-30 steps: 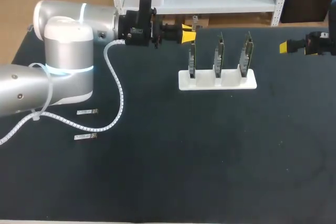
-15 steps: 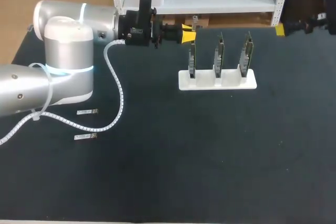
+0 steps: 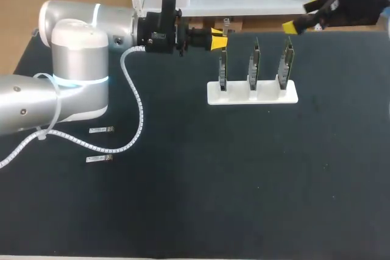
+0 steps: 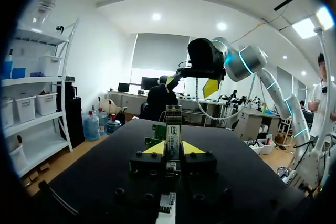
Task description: Pick up the optical module with the left hand, and insert it into the network port with the right hand.
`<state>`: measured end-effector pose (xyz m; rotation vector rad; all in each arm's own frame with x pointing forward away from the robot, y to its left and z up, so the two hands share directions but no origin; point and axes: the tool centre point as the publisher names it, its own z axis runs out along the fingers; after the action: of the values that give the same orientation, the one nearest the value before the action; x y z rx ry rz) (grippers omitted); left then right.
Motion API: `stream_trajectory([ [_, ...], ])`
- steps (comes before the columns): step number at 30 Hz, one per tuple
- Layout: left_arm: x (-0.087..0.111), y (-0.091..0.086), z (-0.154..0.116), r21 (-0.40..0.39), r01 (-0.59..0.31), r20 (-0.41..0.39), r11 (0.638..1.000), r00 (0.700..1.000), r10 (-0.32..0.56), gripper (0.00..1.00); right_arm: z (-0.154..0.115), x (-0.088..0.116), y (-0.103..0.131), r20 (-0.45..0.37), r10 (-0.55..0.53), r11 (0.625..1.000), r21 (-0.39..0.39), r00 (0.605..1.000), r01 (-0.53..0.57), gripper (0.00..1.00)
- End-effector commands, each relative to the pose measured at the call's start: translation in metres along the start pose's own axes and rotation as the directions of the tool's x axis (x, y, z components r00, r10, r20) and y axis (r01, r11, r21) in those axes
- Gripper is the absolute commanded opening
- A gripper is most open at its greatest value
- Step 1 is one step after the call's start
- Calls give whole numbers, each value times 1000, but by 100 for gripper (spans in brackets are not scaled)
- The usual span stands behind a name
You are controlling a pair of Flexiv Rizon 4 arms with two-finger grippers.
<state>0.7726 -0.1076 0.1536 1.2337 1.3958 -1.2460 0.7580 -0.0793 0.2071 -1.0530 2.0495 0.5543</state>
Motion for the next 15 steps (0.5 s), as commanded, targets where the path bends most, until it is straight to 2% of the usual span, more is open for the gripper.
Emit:
stream_trajectory([
  [1, 0, -1, 0, -4, 0, 1, 1000, 1000, 0, 0, 25, -9, 3, 61, -185, 794, -579, 981, 185, 100],
  [4, 0, -1, 0, -4, 0, 1, 1000, 1000, 0, 0, 32, -14, 11, 80, -210, 735, -644, 974, 212, 100],
  [15, 0, -1, 0, -4, 0, 1, 1000, 1000, 0, 0, 52, -24, 29, 103, -242, 649, -722, 965, 240, 100],
])
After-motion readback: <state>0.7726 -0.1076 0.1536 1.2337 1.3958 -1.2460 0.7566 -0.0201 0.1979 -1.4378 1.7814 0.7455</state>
